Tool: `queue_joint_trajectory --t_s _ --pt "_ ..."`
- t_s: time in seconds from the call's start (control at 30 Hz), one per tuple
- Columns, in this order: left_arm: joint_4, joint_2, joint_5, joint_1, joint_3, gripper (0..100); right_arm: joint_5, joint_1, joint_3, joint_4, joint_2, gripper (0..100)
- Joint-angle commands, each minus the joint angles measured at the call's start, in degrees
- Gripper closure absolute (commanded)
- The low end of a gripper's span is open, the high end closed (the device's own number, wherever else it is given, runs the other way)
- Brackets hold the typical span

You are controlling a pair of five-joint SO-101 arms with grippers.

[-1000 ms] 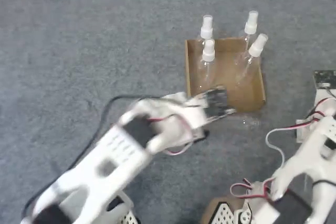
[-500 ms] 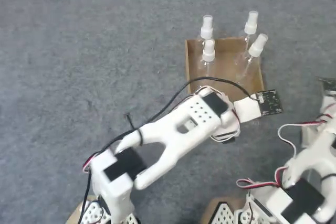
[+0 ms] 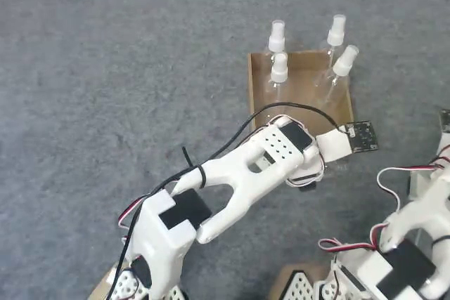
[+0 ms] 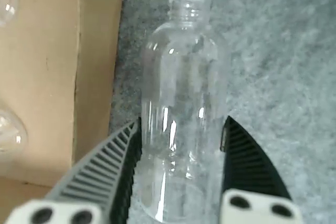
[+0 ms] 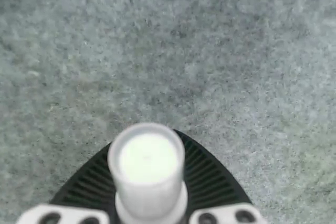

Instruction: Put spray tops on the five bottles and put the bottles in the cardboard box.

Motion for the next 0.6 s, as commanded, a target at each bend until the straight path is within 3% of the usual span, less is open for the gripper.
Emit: queue_joint_trajectory --t_s 0.0,0.23,0.57 --pt "2.6 -0.1 -0.1 0.5 -1.1 79 0.6 0.6 -1.8 -1.0 -0.5 99.1" --pt "3.8 -0.7 1.1 2.8 5.1 84 0.8 0.7 -1.8 -1.0 -0.5 99.1" --pt "4.1 -0.7 12.2 4.0 9.1 85 3.4 1.6 -1.8 -1.0 -0.6 99.1"
